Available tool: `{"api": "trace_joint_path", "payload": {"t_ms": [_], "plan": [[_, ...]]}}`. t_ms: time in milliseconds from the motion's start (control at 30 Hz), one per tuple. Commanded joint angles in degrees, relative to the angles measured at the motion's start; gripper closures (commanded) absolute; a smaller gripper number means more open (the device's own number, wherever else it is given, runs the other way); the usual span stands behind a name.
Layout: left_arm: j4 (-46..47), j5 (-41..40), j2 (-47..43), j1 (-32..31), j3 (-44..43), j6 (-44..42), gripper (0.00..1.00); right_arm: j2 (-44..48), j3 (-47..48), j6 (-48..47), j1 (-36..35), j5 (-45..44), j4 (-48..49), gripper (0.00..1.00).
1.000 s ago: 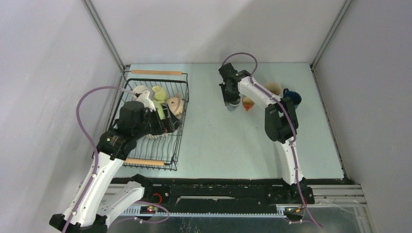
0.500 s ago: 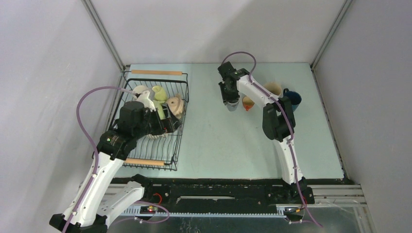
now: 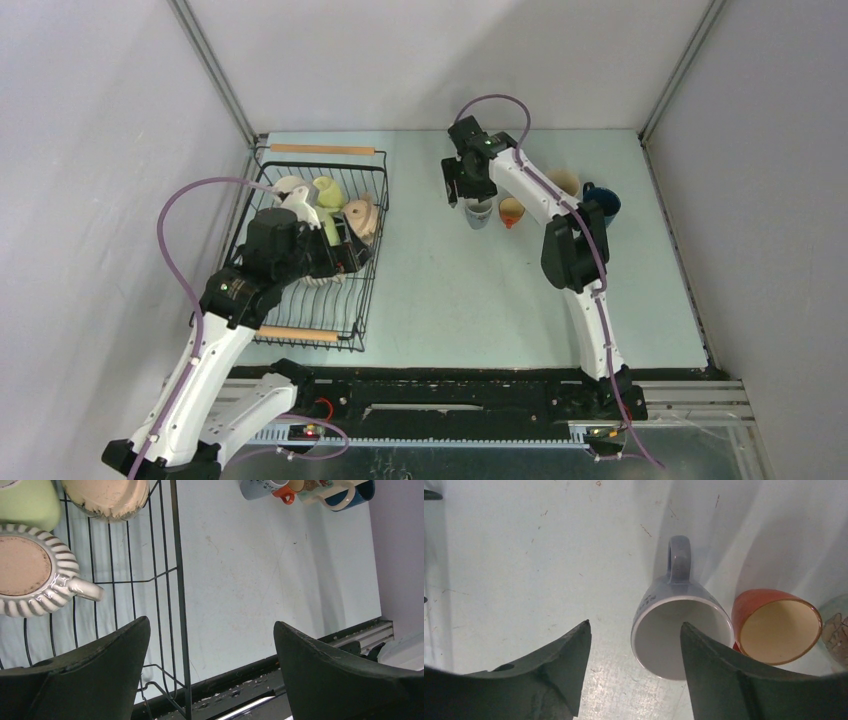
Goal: Unload the cups from the dish rack
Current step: Place the cup at the center of the board.
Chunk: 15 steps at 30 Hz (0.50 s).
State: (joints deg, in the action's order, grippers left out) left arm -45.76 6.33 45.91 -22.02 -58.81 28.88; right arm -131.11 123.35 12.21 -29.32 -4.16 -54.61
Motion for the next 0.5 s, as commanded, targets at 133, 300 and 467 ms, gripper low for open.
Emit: {"api": "trace_joint_path", "payload": {"t_ms": [133,300,467], "plan": [[-0.4,-4.4,0.4,-0.2,-1.7,-0.8,0.00,11.7,-0.3,1.2,-1.4,-1.8,-0.9,0.11],[-1.4,-9.4,0.2,-0.2,-2.2,0.8,0.00,19.0,-4.4,2.9,-1.9,-1.1,1.0,0.08],[-3.7,-15.8,0.4,-0.2,-2.5,5.8,0.00,27.9,-13.0,4.6,-2.0,1.0,6.3,0.07]]}}
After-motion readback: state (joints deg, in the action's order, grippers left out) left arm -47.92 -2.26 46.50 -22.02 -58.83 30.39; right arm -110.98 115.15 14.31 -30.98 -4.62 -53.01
